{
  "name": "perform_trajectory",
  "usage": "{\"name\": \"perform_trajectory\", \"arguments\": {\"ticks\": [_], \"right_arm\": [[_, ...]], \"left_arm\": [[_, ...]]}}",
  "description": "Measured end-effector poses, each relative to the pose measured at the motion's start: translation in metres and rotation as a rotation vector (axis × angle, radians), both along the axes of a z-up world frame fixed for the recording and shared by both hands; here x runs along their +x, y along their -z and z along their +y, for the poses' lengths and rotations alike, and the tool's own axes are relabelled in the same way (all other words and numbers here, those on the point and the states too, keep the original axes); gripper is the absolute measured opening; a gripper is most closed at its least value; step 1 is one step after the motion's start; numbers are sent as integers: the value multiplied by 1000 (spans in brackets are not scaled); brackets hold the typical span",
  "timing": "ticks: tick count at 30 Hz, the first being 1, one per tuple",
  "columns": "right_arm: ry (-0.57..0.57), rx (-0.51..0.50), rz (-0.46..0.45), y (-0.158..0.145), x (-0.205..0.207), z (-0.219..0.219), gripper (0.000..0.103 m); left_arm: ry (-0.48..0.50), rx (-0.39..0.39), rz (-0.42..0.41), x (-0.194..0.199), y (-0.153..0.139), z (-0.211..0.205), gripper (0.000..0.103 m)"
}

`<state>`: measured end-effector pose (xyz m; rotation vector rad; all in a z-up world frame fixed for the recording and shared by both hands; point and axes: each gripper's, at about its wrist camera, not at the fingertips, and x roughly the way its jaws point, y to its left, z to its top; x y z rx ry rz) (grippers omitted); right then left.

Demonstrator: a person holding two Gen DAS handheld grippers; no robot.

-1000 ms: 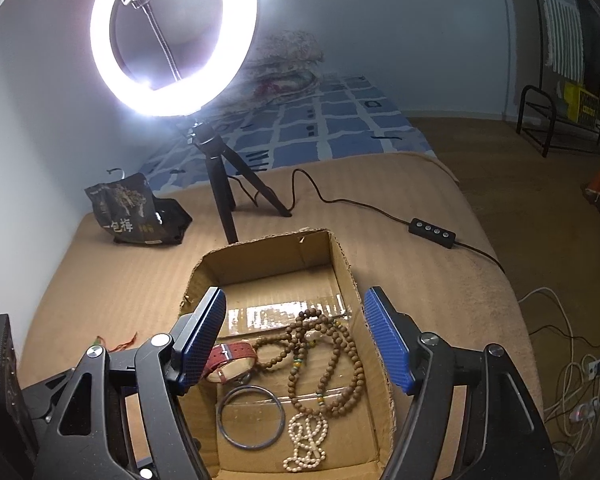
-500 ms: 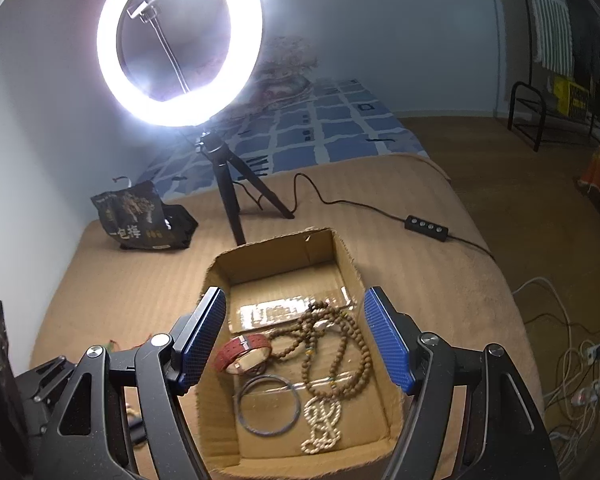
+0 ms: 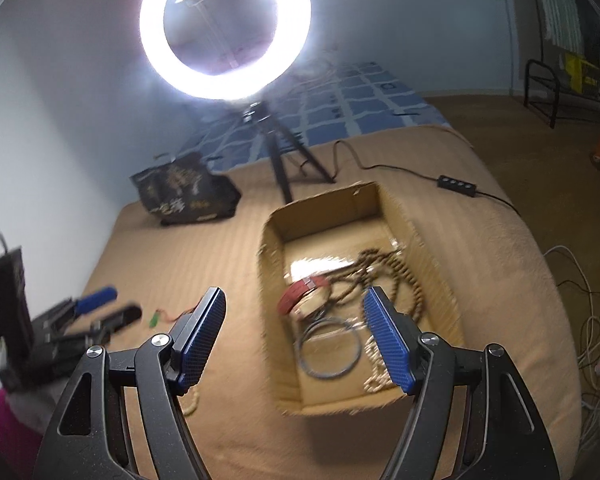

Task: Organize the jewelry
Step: 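Move both tools back toward the cream bracelet and jade pendant, then grasp the cream bead bracelet with the right tool while the left tool approaches the jade pendant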

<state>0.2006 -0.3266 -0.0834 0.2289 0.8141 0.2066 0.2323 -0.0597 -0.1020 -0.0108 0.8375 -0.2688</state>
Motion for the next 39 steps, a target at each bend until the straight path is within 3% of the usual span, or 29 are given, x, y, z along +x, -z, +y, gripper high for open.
{"name": "perform_trajectory", "arguments": {"ticks": [8,15,23,30,32,39], "right_arm": [[-137,-66,-14,4,-30,63,72],[-231,-109,32,29,-36,109,72],[-280,-111,116,66,-24,132,72],[-364,-133,163,90,-7,160,71],[-401,-156,165,95,-5,171,55],[-518,-231,182,115,3,208,32]], "left_arm": [[-58,30,7,3,6,52,77],[-82,44,31,3,18,80,76],[-52,93,57,6,34,83,66],[-50,71,70,11,39,89,61],[-48,73,80,13,43,91,57],[-49,56,123,22,59,99,53]]}}
